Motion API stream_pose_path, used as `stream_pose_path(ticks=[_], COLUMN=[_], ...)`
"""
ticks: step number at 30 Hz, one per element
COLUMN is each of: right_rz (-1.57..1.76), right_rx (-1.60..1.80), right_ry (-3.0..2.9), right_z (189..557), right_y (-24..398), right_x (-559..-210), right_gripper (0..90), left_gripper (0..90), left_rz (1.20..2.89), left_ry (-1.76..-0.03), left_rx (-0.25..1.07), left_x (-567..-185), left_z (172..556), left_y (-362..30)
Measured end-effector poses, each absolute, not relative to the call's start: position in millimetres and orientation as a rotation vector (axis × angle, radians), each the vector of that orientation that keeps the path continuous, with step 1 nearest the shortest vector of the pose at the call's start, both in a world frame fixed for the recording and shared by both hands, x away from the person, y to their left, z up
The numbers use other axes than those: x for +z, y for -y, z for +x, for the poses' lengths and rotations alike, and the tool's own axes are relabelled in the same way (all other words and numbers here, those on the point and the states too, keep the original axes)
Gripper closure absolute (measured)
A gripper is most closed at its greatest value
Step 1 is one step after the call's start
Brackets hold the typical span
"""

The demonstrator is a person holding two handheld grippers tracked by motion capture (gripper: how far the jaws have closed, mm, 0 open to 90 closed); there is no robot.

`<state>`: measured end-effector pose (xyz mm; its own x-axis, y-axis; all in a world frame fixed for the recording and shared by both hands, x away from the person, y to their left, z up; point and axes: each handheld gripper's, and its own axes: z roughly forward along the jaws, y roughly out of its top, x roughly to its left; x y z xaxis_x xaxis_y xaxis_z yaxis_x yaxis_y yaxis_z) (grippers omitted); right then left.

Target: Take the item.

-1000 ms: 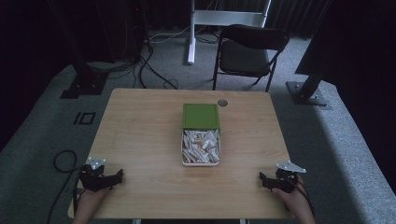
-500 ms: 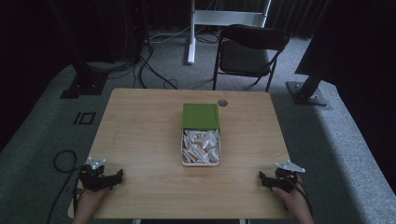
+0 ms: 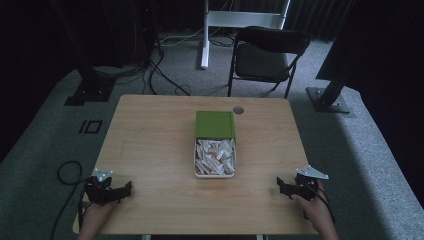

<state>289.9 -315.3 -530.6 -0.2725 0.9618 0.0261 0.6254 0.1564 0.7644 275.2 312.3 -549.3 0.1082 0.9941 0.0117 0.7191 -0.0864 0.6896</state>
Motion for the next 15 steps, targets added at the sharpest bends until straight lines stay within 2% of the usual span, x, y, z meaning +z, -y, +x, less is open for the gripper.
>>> stream_pose_path(ticks=[15], right_rz=[1.405], right_rx=[0.989], right_ry=[-1.962], right_z=[303.8], right_y=[302.1], right_x=[-499.2], right_gripper=[13.5], left_gripper=[0.7], left_rz=[1.862], left_ry=[-1.665], left_rx=[0.678], left_x=[-549.3], left_z=[275.2], left_y=[-312.2])
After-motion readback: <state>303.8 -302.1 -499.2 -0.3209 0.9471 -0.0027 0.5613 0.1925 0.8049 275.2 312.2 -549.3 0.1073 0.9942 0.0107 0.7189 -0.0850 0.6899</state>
